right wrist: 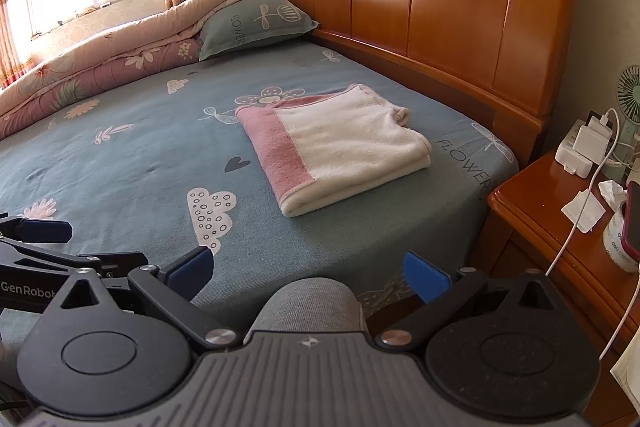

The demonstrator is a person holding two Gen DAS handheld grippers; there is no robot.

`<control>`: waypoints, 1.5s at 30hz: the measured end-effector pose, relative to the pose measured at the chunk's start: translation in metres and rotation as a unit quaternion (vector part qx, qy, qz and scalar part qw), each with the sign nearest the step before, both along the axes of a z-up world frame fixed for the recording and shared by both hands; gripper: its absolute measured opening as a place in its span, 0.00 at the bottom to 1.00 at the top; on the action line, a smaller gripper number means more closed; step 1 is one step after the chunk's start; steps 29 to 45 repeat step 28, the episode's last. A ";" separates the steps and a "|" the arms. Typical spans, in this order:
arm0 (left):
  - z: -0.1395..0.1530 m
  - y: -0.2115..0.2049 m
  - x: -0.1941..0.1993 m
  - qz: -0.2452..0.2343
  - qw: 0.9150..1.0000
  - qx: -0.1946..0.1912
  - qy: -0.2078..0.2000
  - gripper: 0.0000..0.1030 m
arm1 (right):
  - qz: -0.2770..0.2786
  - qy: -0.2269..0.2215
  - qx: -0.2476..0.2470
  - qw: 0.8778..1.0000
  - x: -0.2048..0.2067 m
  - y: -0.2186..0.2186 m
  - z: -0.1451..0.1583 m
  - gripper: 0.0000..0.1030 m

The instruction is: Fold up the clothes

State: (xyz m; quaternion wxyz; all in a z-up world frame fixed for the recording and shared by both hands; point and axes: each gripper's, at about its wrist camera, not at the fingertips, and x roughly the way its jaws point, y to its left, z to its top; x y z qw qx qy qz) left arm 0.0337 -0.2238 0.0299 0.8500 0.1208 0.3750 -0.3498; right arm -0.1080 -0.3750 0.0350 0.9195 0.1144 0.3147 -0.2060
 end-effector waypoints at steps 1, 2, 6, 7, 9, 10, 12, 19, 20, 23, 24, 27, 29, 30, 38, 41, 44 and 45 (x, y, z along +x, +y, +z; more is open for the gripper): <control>0.000 0.000 0.000 0.000 1.000 0.000 0.000 0.99 | 0.000 0.000 0.000 1.000 0.000 0.000 0.000 1.00; 0.000 0.000 0.000 0.000 1.000 -0.001 -0.001 0.99 | 0.000 0.000 0.000 1.000 0.000 0.000 0.000 1.00; 0.001 0.001 0.000 0.000 1.000 -0.001 -0.002 0.99 | 0.000 0.000 -0.001 1.000 0.000 0.000 0.000 1.00; 0.001 0.001 0.000 0.001 1.000 -0.002 -0.002 0.99 | 0.001 0.000 -0.001 1.000 0.000 0.000 0.000 1.00; 0.000 0.001 0.000 0.001 1.000 -0.002 -0.003 0.99 | 0.001 0.001 -0.001 1.000 0.001 0.000 -0.001 1.00; 0.000 0.002 0.000 0.001 1.000 -0.003 -0.003 0.99 | 0.000 0.001 0.000 1.000 0.001 -0.001 -0.001 1.00; 0.000 0.002 0.000 0.001 1.000 -0.004 -0.002 0.99 | 0.001 0.002 -0.001 1.000 0.001 0.000 -0.001 1.00; 0.000 0.002 0.000 0.001 1.000 -0.002 -0.002 0.99 | 0.002 0.002 -0.003 1.000 0.001 0.001 0.000 1.00; 0.000 0.002 0.000 0.001 1.000 -0.002 -0.002 0.99 | 0.002 0.002 -0.003 1.000 0.001 0.000 0.000 1.00; 0.001 0.002 0.000 0.002 1.000 -0.002 -0.002 0.99 | 0.002 0.001 -0.003 1.000 0.001 0.001 0.001 1.00; 0.001 0.002 0.000 0.002 1.000 -0.002 -0.003 0.99 | 0.002 0.001 -0.003 1.000 0.001 0.000 0.001 1.00; 0.001 0.002 0.000 0.002 1.000 -0.001 -0.004 0.99 | 0.002 0.000 -0.003 1.000 0.000 0.001 0.001 1.00; 0.001 0.002 -0.001 0.002 1.000 -0.001 -0.003 0.99 | 0.003 0.000 -0.003 1.000 0.001 0.001 0.001 1.00; 0.001 0.002 -0.001 0.002 1.000 -0.001 -0.003 0.99 | 0.003 0.000 -0.003 1.000 0.001 0.001 0.001 1.00; 0.001 0.002 -0.001 0.002 1.000 -0.001 -0.003 0.99 | 0.003 0.000 -0.003 1.000 0.001 0.001 0.001 1.00; 0.001 0.002 -0.001 0.002 1.000 -0.001 -0.003 0.99 | 0.003 0.000 -0.003 1.000 0.001 0.001 0.001 1.00; 0.001 0.002 -0.001 0.002 1.000 -0.001 -0.003 0.99 | 0.003 0.000 -0.003 1.000 0.001 0.001 0.001 1.00; 0.001 0.002 -0.001 0.002 1.000 -0.001 -0.003 0.99 | 0.003 0.000 -0.003 1.000 0.001 0.001 0.001 1.00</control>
